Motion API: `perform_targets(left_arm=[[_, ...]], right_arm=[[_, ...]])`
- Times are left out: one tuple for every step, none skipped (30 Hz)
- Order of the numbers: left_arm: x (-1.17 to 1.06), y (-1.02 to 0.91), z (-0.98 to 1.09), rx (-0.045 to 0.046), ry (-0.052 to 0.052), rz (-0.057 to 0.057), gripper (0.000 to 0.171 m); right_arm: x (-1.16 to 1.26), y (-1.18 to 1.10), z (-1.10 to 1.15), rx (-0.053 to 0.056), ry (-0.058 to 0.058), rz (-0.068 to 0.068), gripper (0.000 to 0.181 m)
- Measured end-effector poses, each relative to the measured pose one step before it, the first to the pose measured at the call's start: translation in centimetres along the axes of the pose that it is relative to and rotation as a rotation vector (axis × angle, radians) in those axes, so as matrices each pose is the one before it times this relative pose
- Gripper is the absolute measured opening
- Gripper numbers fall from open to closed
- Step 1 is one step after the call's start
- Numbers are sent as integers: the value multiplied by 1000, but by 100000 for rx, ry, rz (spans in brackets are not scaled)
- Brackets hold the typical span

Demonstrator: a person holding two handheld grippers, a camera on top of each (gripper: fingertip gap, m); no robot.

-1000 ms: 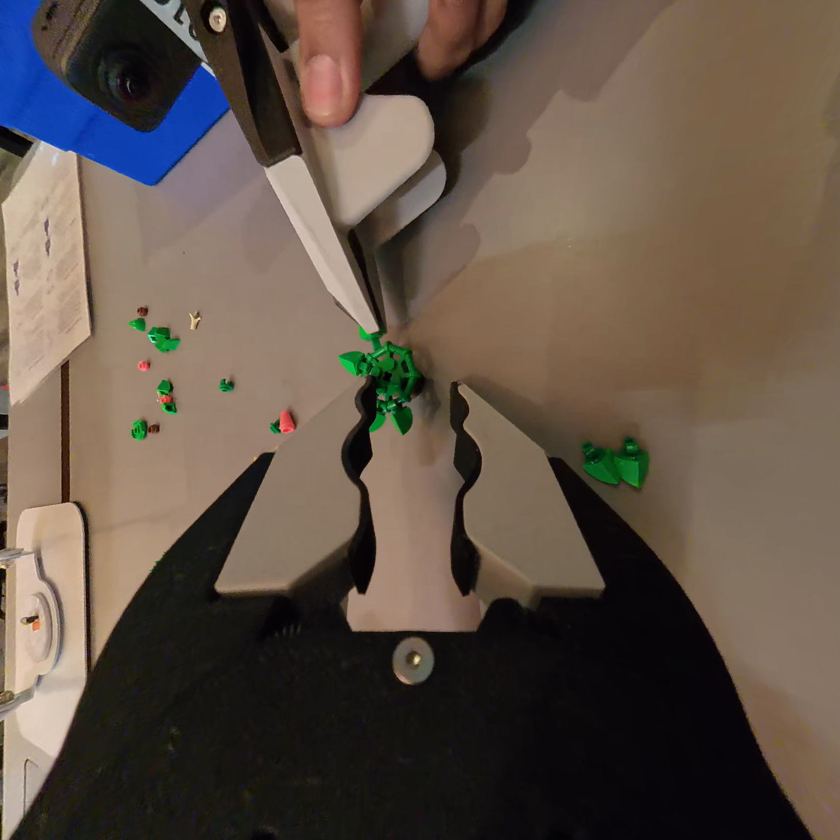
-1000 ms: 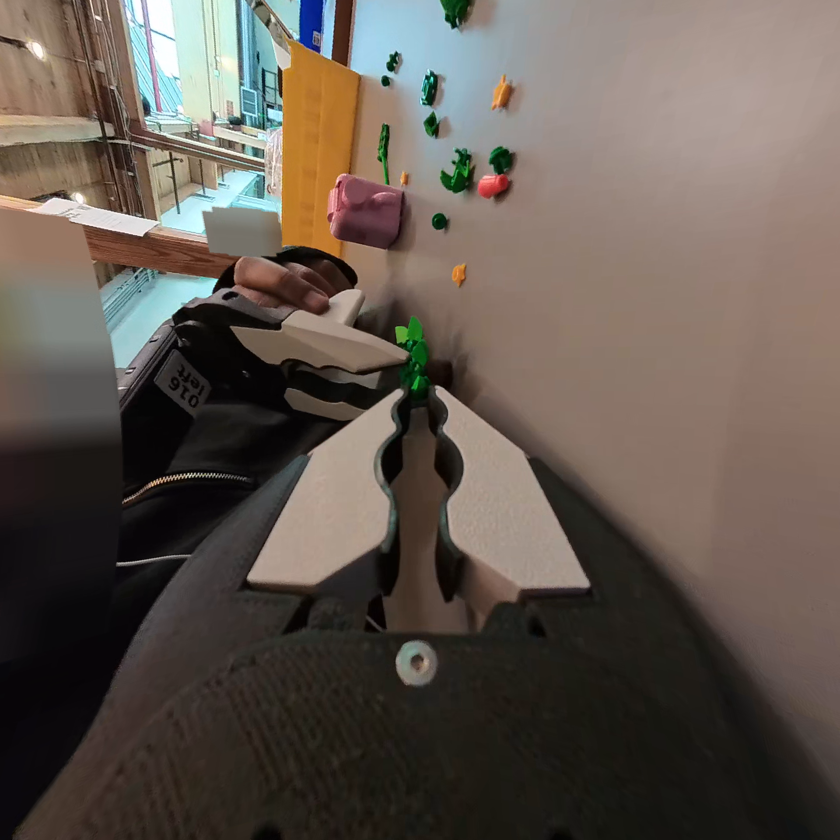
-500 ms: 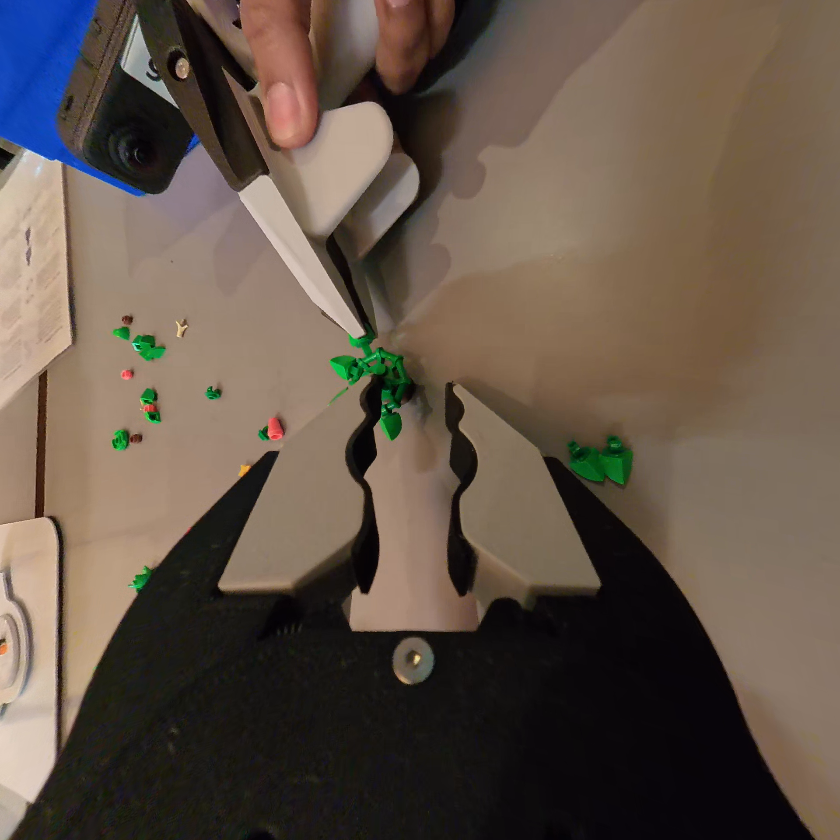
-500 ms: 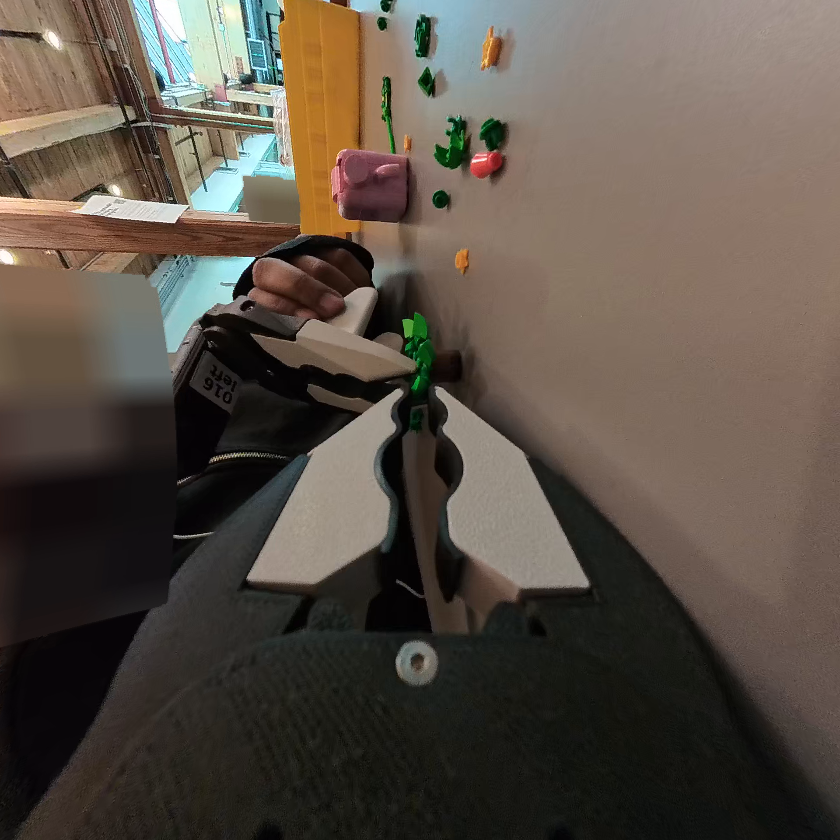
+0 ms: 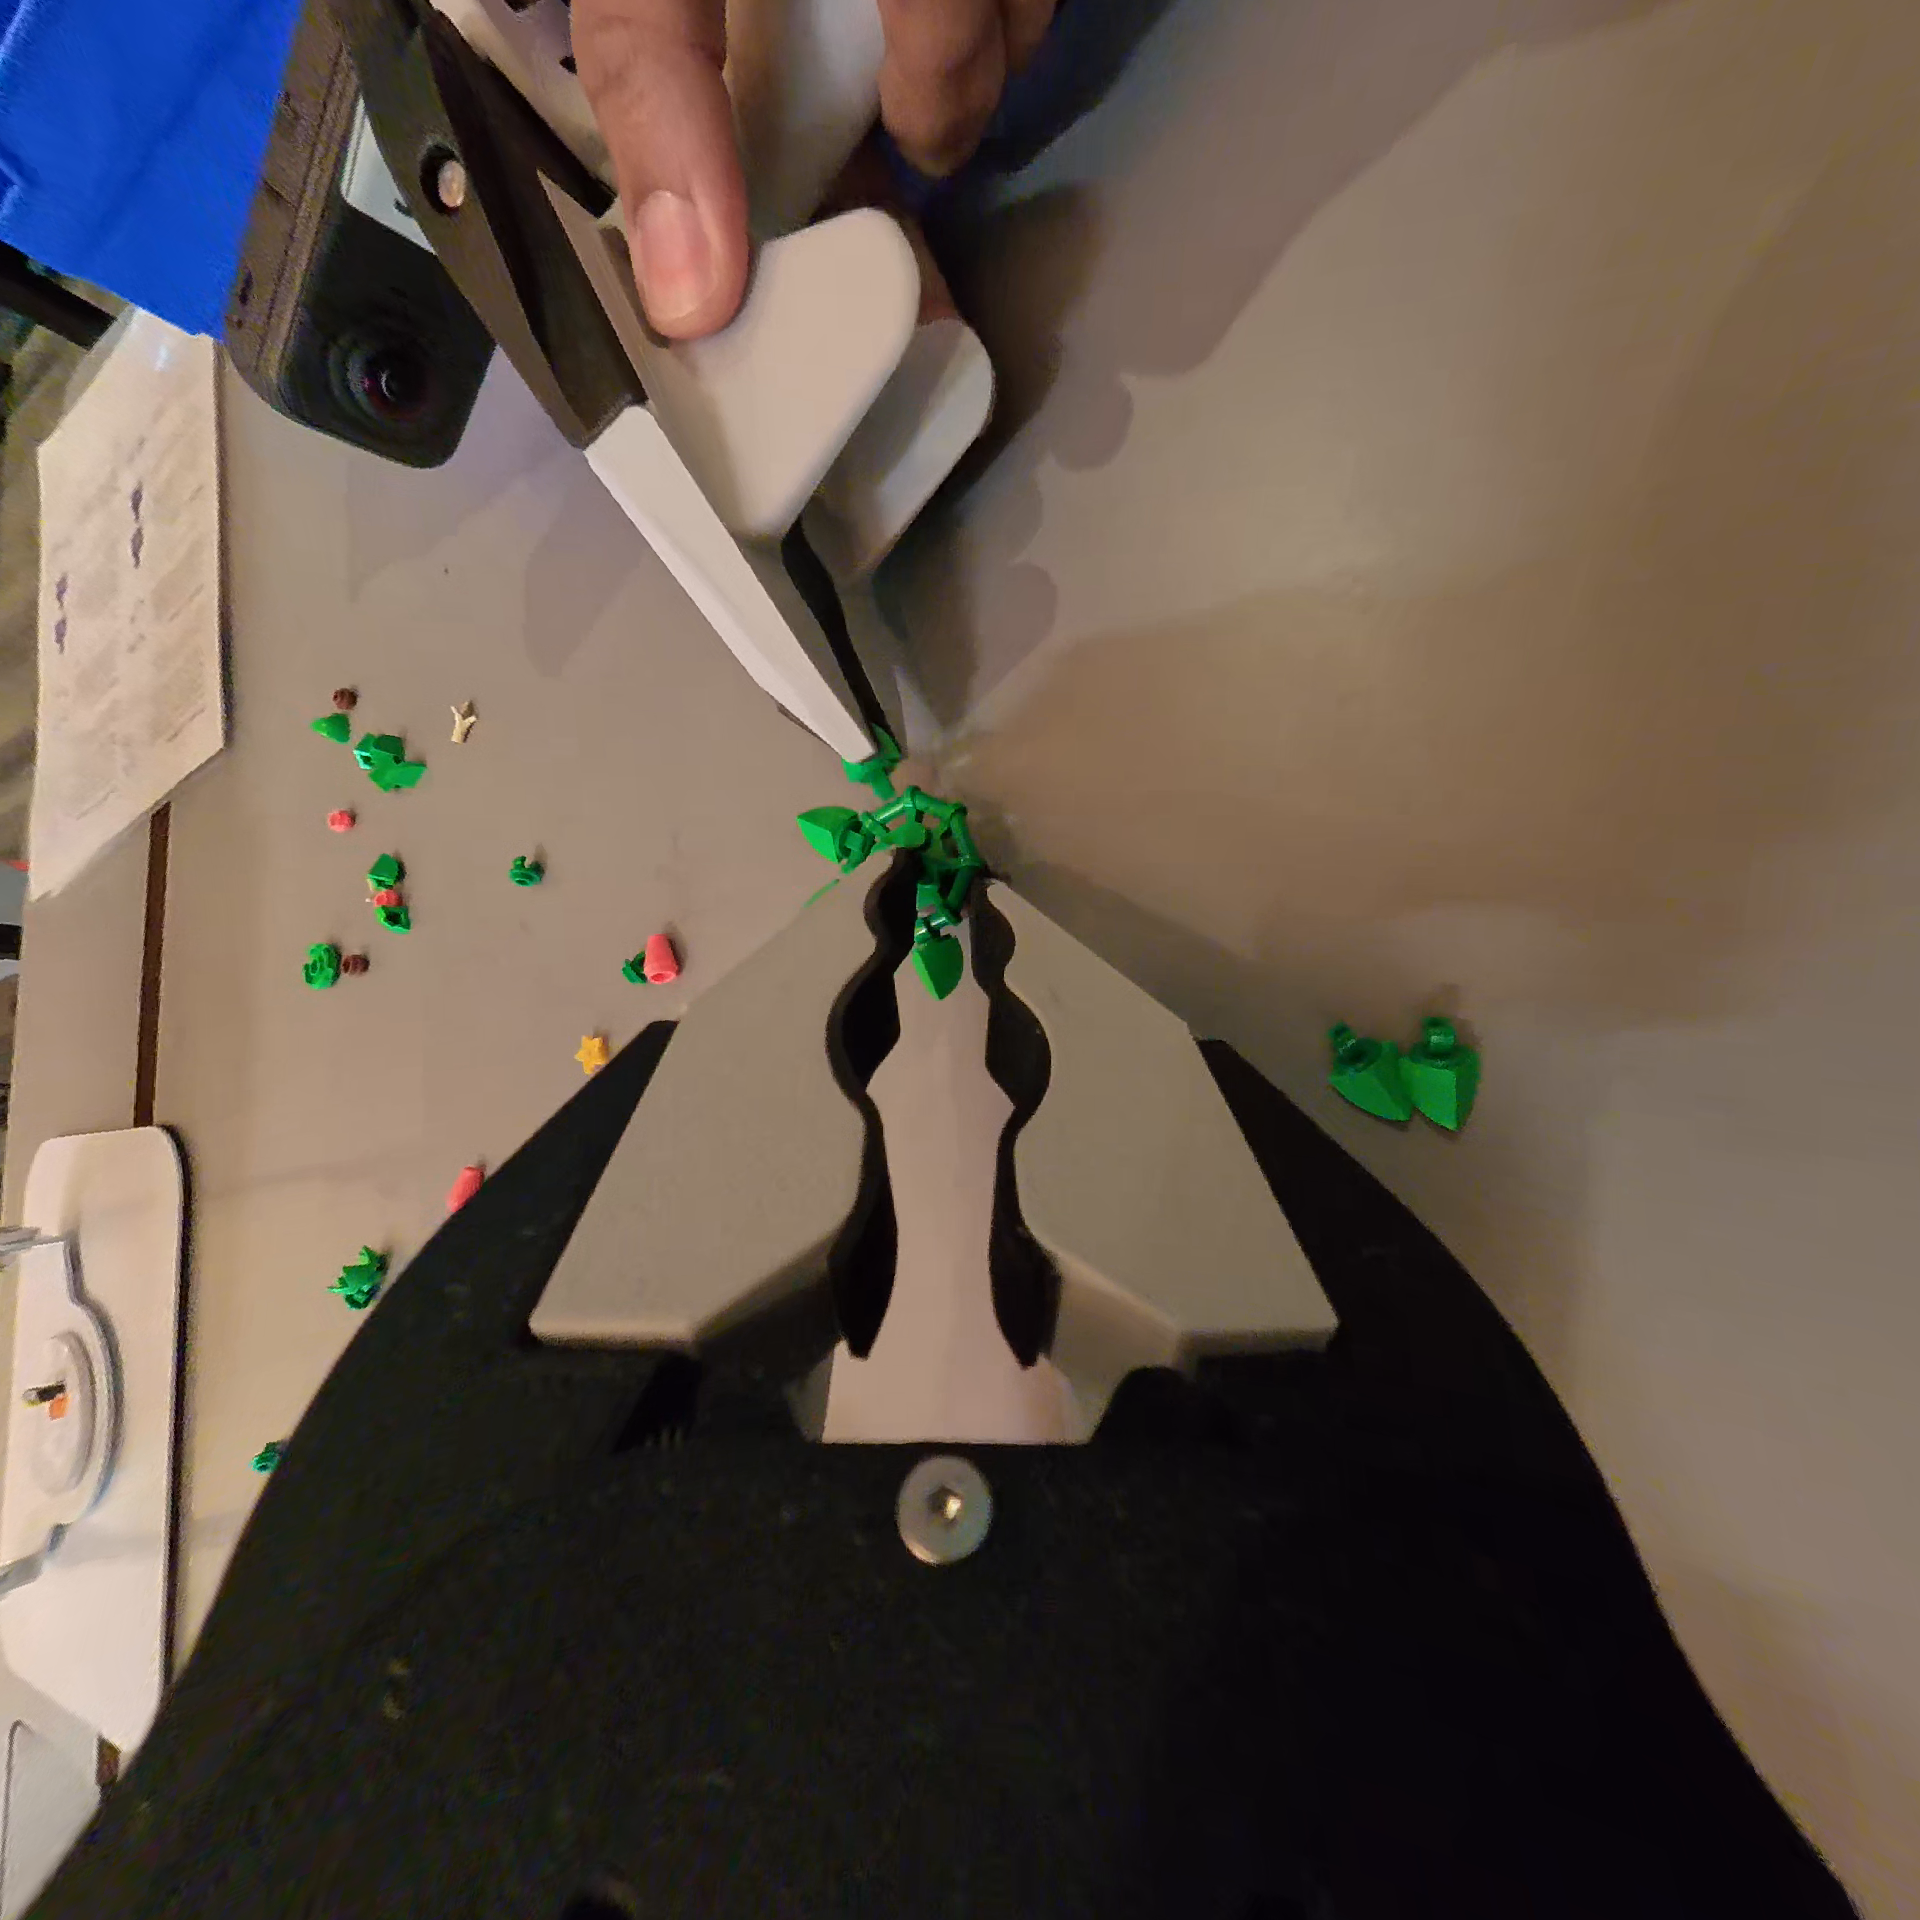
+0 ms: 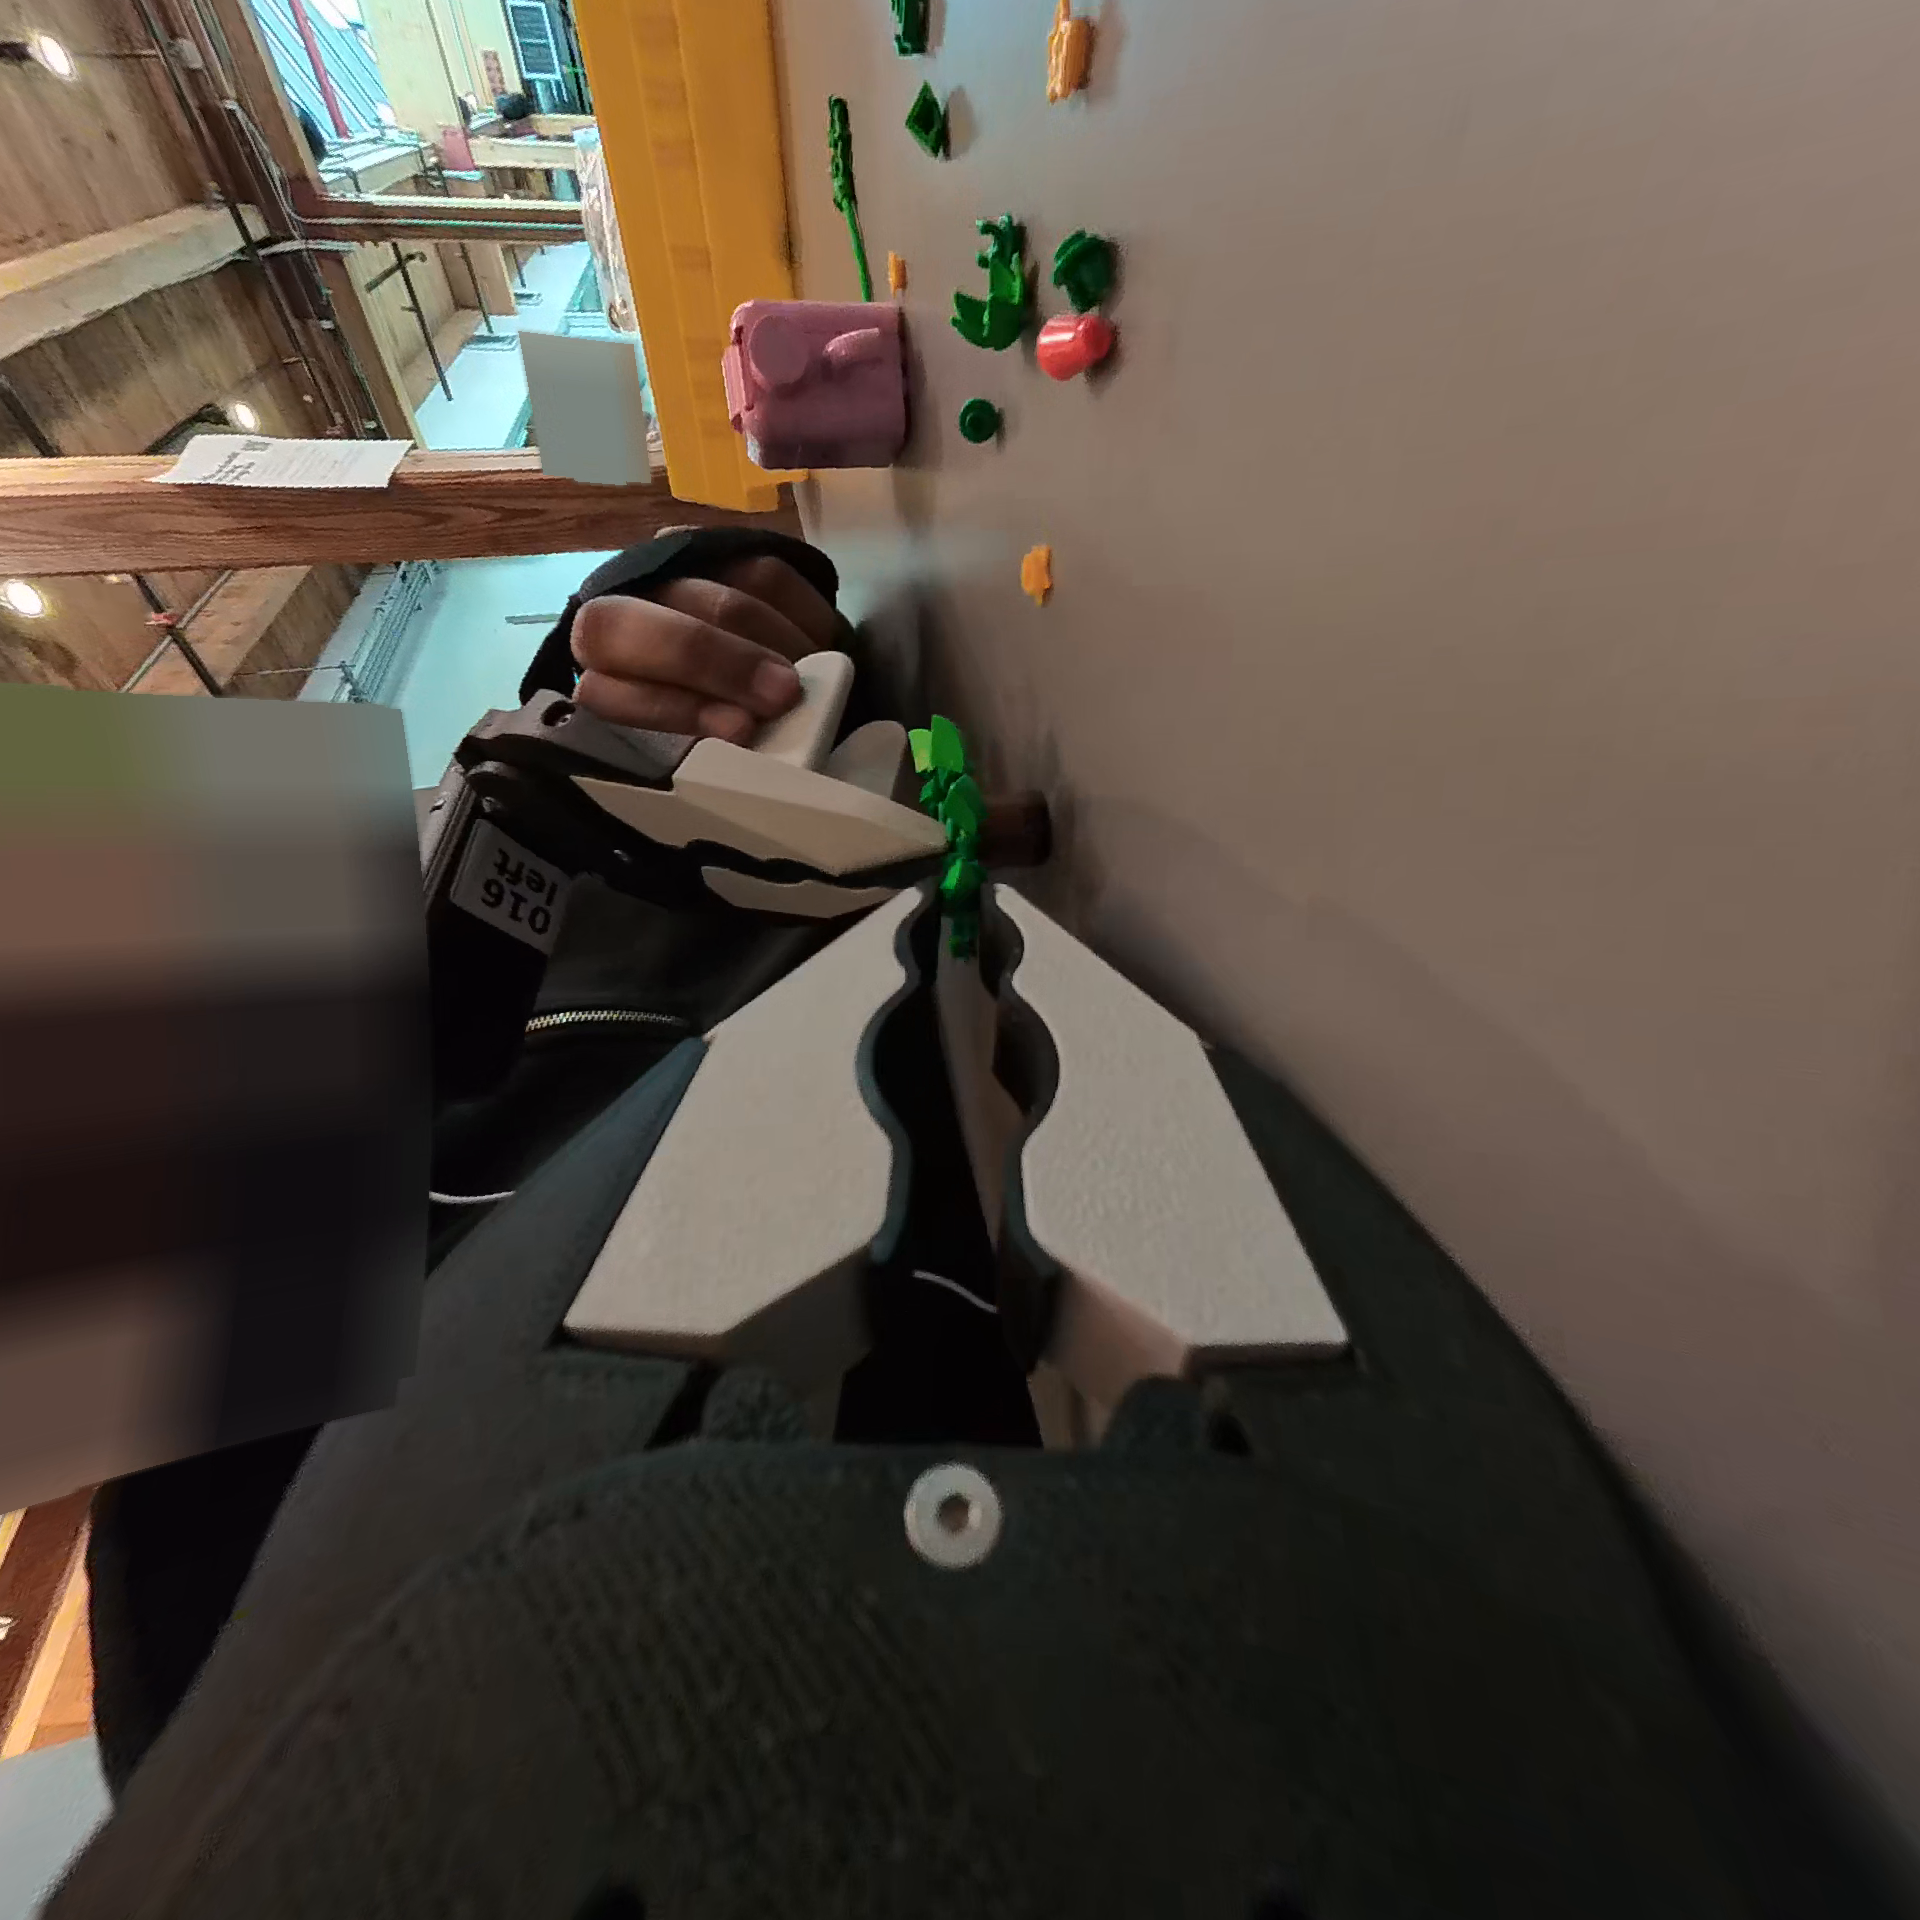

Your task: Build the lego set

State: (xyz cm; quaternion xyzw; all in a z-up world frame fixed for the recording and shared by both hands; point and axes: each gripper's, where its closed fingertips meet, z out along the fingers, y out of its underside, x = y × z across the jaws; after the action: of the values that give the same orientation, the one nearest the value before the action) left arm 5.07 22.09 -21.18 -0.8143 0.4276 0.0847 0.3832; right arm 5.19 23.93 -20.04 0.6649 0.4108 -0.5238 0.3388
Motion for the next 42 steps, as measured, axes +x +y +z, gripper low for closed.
perform_targets(left_arm=[[-6, -4, -2, -81, -121, 16, 6], [-4, -5, 11, -115, -144, 16, 6], [-2, 8, 7, -151, -97, -11, 6], [-10, -15, 6, -34, -37, -89, 6], [-7, 2, 9, 26, -62, 37, 6], [-3, 9, -1, 90, -135, 171, 6], [-1, -3, 5, 171, -171, 69, 6], [-7, -7, 2, 137, -147, 47, 6], [-3, 6, 5, 132, -56, -95, 6], [-12, -3, 3, 121, 12, -222, 6], [2, 4, -1, 110, -58, 12, 6], [3, -6, 7, 154, 7, -201, 6], [-4, -4, 5, 223, 144, -503, 6], [6, -3, 6, 271, 230, -559, 6], [-6, -9, 3, 289, 353, -643, 6], [5, -3, 1, 293, 428, -745, 6], [7, 7, 2, 291, 332, -569, 6], [-2, 6, 0, 153, 163, -251, 6], [-5, -5, 4, 85, 43, 59, 6], [-10, -3, 4, 36, -93, 202, 6], [-1, 10, 2, 8, -119, 173, 6], [-11, 2, 9, 31, -96, 27, 5], [-3, -4, -3, 52, -52, 31, 5], [2, -3, 11, 60, -32, -36, 5], [-5, 2, 1, 38, -14, -52, 5], [-5, 4, 5, 1, 9, -94, 5], [-4, 1, 5, -30, -18, -63, 5], [-7, -6, -2, -118, -158, 58, 5], [-10, 2, 9, -102, -312, 340, 5], [-3, 1, 3, -37, -258, 112, 5], [5, 3, 9, -22, -194, -54, 5], [-11, -4, 0, -24, -199, -153, 5], [1, 1, 10, -4, -202, -16, 5], [1, 4, 1, -53, -189, 188, 5], [-5, 1, 2, 5, -49, 218, 5], [-10, -12, 7, 180, 132, -23, 5], [4, -10, 4, 298, 184, -209, 5], [-4, -5, 12, 207, 159, -331, 5], [-2, 4, -4, -81, -81, -42, 5], [-23, 7, 25, -383, -413, 505, 5], [-60, 10, 37, -396, -636, 566, 6], [-69, 4, 43, -166, -507, 101, 6]], right_arm=[[9, -26, 34, -594, 124, 123, 5], [9, 42, 75, -1062, 268, 171, 5], [52, 14, 21, -789, 638, 374, 5], [50, 45, 19, -994, 589, 540, 5], [-3, -19, 16, -604, 78, 957, 5], [-3, 0, 3, -607, 114, 770, 5], [6, -4, -1, -491, 129, 1011, 5], [3, -18, 6, -393, 120, 1028, 5], [-3, -3, 9, -478, 53, 945, 5], [-5, 0, 8, -438, 24, 928, 5], [-9, -16, 13, -327, 72, 932, 5], [-8, -22, 26, -258, 62, 874, 5], [1, -10, 9, -237, 61, 679, 5], [3, -22, 2, -94, 94, 493, 5], [9, -32, 25, 49, 135, 160, 5], [4, -36, 23, 171, 158, -107, 5], [14, -62, 23, 339, 182, -304, 5], [16, -42, 13, 334, 130, -518, 5], [5, -4, 7, 83, 85, -341, 5], [9, -11, 10, -70, 59, -403, 5], [-5, -9, 15, -183, 80, -379, 5], [3, -9, 15, -182, 102, -447, 5], [9, -20, 14, -13, 56, -405, 5], [-1, -3, 9, 202, 19, -337, 5], [0, -23, 23, 468, 57, -78, 5], [10, -4, 19, 587, 11, -74, 5], [-12, 0, 35, 692, -9, -108, 5], [9, 13, 10, 729, -6, -129, 5], [-5, 2, 5, 1041, -94, -107, 5], [0, 57, 15, 977, -110, 82, 5], [-4, 138, 28, 551, -129, -30, 5], [3, -6, 3, 1675, -10, -97, 5], [-6, -31, 1, 1669, 142, -300, 5], [1, -19, 7, 1321, 568, -764, 5], [1, -25, 0, 905, 1011, -1074, 5], [8, -21, 0, 477, 1053, -970, 5], [-7, -24, 7, 57, 707, -595, 5], [1, -24, -2, -133, 219, -379, 5], [7, -38, -5, -87, -213, -107, 5], [1, -83, -15, 304, -204, -424, 5], [9, -137, -33, 857, 300, -1083, 5], [46, -92, -53, 742, 1254, -2041, 5]])
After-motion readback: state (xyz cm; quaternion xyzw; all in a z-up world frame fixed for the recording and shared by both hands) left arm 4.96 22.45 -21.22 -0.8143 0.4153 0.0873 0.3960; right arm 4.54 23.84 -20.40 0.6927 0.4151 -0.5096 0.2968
